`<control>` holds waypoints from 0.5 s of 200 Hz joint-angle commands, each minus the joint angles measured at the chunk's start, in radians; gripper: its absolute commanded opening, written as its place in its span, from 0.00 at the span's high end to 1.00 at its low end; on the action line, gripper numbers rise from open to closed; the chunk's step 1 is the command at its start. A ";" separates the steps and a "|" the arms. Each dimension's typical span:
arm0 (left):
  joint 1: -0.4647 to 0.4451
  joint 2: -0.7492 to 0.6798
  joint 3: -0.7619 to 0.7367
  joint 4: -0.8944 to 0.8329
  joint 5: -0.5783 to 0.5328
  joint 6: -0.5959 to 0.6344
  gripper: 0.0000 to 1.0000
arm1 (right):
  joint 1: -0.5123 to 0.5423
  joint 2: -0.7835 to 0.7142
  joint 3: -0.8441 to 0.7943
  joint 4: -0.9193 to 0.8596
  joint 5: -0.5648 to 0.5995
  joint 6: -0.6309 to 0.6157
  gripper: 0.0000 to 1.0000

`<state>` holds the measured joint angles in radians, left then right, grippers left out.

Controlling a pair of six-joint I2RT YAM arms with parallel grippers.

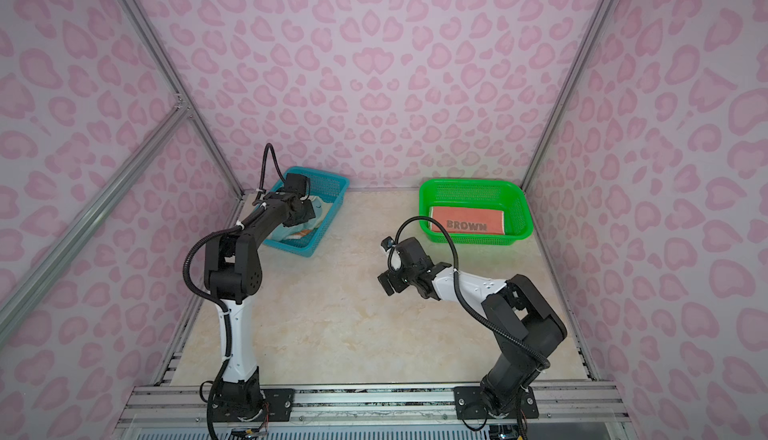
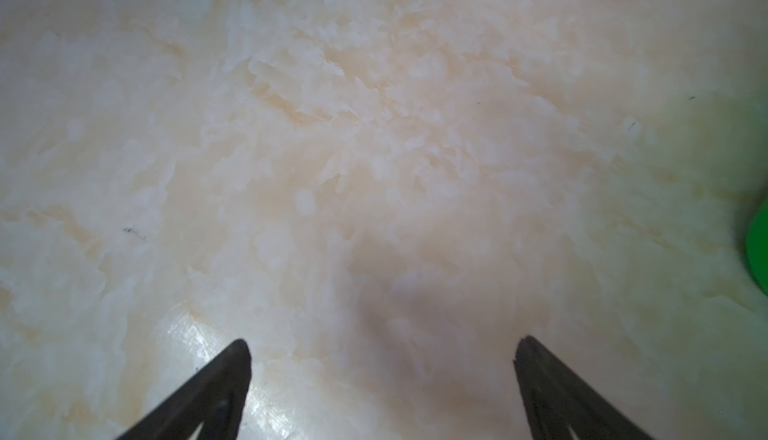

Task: Fold and stack the towels
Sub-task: 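Grasp the whale towel in the teal basket with left gripper while right withdraws, then lift the whale towel out with the left gripper and drop it on the table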

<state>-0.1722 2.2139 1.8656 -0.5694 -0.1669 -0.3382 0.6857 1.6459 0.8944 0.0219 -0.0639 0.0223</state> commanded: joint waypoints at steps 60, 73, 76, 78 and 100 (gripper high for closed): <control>0.003 -0.266 -0.049 0.066 0.044 0.004 0.98 | 0.001 -0.009 -0.018 0.019 -0.009 0.004 0.01; 0.003 -0.283 -0.064 0.083 0.065 0.005 0.98 | 0.000 -0.013 -0.021 0.019 -0.013 0.001 0.01; 0.003 -0.288 -0.069 0.086 0.071 0.005 0.98 | 0.001 -0.014 -0.020 0.020 -0.012 0.003 0.01; 0.003 -0.290 -0.072 0.089 0.074 0.008 0.98 | 0.000 -0.014 -0.021 0.020 -0.011 0.004 0.01; -0.001 -0.329 -0.099 0.112 0.118 0.010 0.98 | 0.001 -0.030 -0.034 0.036 0.014 0.013 0.01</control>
<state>-0.1715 1.9236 1.7924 -0.4976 -0.1051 -0.3382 0.6857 1.6295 0.8753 0.0299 -0.0647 0.0223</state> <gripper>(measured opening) 0.060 0.990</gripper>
